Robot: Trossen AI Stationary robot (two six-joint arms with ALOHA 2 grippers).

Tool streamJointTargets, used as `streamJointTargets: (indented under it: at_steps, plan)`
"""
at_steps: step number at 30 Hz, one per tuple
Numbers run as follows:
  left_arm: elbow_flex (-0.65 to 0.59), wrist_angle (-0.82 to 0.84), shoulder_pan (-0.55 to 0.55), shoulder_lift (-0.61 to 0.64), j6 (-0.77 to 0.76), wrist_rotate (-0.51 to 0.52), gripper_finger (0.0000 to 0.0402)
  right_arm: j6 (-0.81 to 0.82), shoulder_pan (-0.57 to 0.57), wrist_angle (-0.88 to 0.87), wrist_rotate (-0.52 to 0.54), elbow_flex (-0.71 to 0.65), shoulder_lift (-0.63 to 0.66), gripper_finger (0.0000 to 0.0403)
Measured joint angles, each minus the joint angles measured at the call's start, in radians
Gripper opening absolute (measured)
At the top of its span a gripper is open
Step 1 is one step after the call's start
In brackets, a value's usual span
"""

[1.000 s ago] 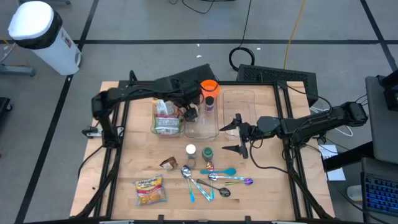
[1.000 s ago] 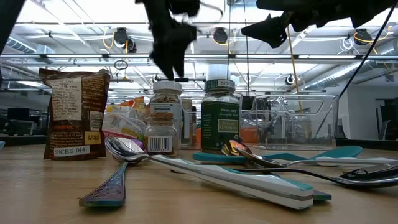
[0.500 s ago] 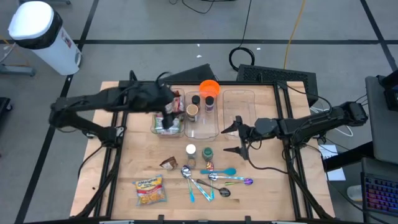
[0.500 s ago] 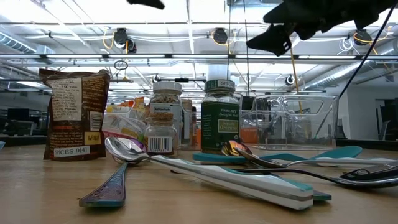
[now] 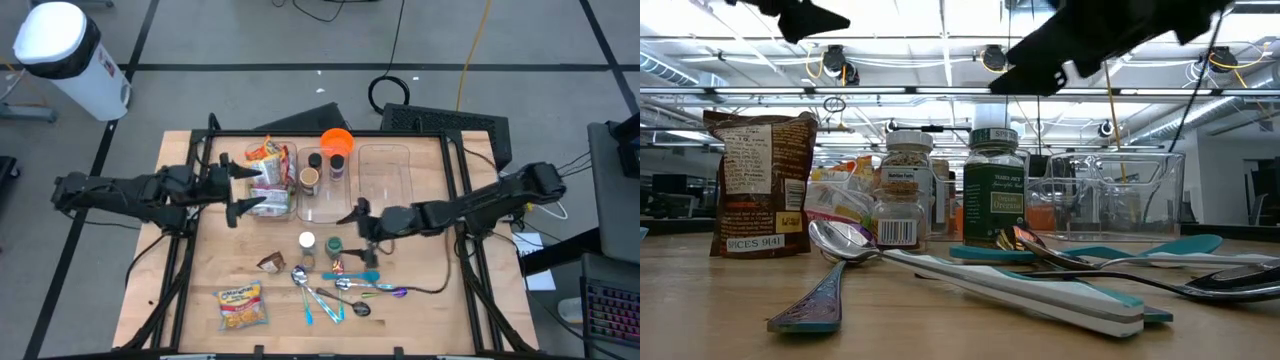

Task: Pick & Place Food Item
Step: Put the green seasoning bottle into the middle transparent bin

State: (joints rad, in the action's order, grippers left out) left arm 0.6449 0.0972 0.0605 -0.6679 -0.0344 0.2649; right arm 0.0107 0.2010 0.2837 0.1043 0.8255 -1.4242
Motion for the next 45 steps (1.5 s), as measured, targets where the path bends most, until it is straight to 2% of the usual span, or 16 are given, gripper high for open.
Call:
streamJointTargets:
  at_steps: [7, 15, 19, 25, 29, 35, 39, 42, 45]
  plan:
    - [-0.043, -0.009, 0.000, 0.027, -0.054, 0.000, 0.0344, -0.023, -0.011, -0.170, 0.000, 0.161, -0.203, 0.0361]
    - [-0.043, -0.006, 0.000, 0.027, -0.058, -0.001, 0.0336, -0.016, -0.018, -0.221, 0.000, 0.180, -0.248, 0.0351]
    - [-0.043, -0.004, 0.000, 0.027, -0.058, -0.001, 0.0340, -0.015, -0.018, -0.249, -0.001, 0.181, -0.242, 0.0319]
    - [-0.043, -0.004, 0.000, 0.027, -0.058, -0.001, 0.0346, -0.007, -0.016, -0.272, 0.000, 0.180, -0.233, 0.0244]
    - [-0.043, -0.004, 0.000, 0.027, -0.054, -0.001, 0.0344, 0.012, -0.016, -0.264, -0.001, 0.180, -0.206, 0.0196]
    - [-0.043, -0.002, -0.001, 0.019, -0.053, -0.001, 0.0336, 0.018, -0.016, -0.284, 0.002, 0.180, -0.093, 0.0194]
    - [-0.043, -0.003, -0.001, 0.020, -0.053, -0.001, 0.0337, -0.041, -0.036, -0.280, 0.019, 0.180, 0.004, 0.0197]
    - [-0.043, -0.003, -0.001, 0.020, -0.053, -0.001, 0.0336, -0.071, -0.084, -0.285, 0.082, 0.180, 0.080, 0.0200]
    - [-0.043, -0.003, -0.001, 0.020, -0.053, -0.001, 0.0333, -0.076, -0.163, -0.286, 0.079, 0.180, 0.131, 0.0195]
